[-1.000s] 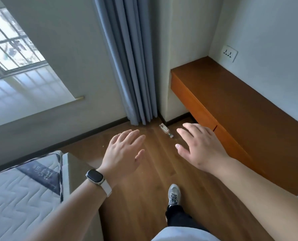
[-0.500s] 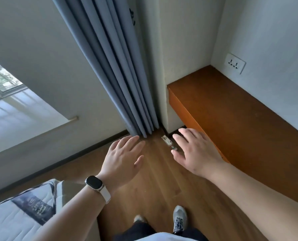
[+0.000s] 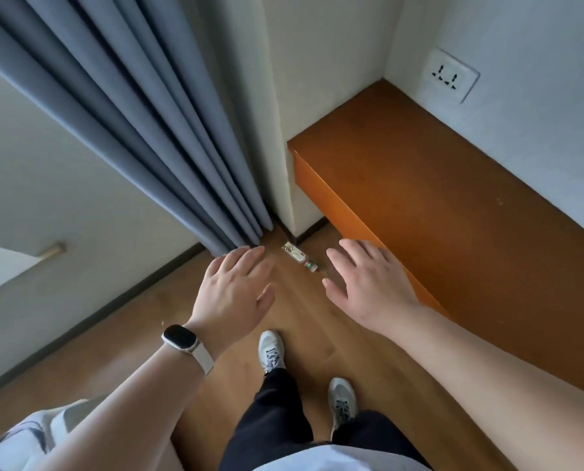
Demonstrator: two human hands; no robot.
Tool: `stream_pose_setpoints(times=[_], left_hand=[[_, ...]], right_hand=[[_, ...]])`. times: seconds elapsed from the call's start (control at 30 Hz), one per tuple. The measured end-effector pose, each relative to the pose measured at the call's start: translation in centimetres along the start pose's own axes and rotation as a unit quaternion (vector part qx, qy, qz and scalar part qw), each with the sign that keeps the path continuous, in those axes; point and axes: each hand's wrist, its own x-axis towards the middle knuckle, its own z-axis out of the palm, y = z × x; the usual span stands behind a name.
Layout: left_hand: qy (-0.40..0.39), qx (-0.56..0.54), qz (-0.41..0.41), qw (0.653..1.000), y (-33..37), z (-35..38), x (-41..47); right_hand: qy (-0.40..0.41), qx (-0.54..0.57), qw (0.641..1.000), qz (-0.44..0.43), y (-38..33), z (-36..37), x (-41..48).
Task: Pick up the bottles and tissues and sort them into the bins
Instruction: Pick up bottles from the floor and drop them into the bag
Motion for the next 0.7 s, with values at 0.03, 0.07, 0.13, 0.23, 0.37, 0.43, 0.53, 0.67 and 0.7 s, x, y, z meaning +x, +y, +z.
stream_pose_setpoints(times=[0.03,0.07,0.13,0.23,0.37,0.43,0.53,0.67,0.7], left_hand=[[-0.009,-0.006,0.008,1.0,-1.4,1.0,1.3],[-0.012,-0.006,0.015,1.0,-2.2,1.6,2.2],[-0.018,-0.008,0.023,1.0,-4.1,3.0,4.1],[-0.029,-0.018,0.026,0.999,-7.5,5.6,6.8],[-0.055,-0.037,0.014,0.998,-11.2,10.3,8.7],[-0.059,-0.044,-0.002,0.997,-12.3,13.3,8.5],[-0.065,-0.054,-0.04,0.996,-13.3,18.1,8.2],[-0.077,-0.061,-0.056,0.994,-13.9,26.7,9.2],[-0.078,-0.06,-0.05,0.994,-14.0,29.2,9.7]], right_hand=[[-0.014,-0.003,1.0,0.006,-0.2,0.8,1.4],[-0.023,-0.009,1.0,0.009,-0.2,1.3,2.2],[-0.037,-0.02,0.999,0.008,-0.5,2.4,4.5],[-0.045,-0.029,0.998,0.022,-1.2,4.6,8.3],[-0.043,0.009,0.996,0.072,-1.3,8.3,12.7],[-0.035,0.038,0.994,0.098,-1.3,11.1,14.2],[-0.022,0.059,0.992,0.105,-0.6,16.3,16.1],[-0.039,0.068,0.991,0.108,2.6,25.6,17.7],[-0.038,0.069,0.991,0.107,3.7,28.0,18.0]])
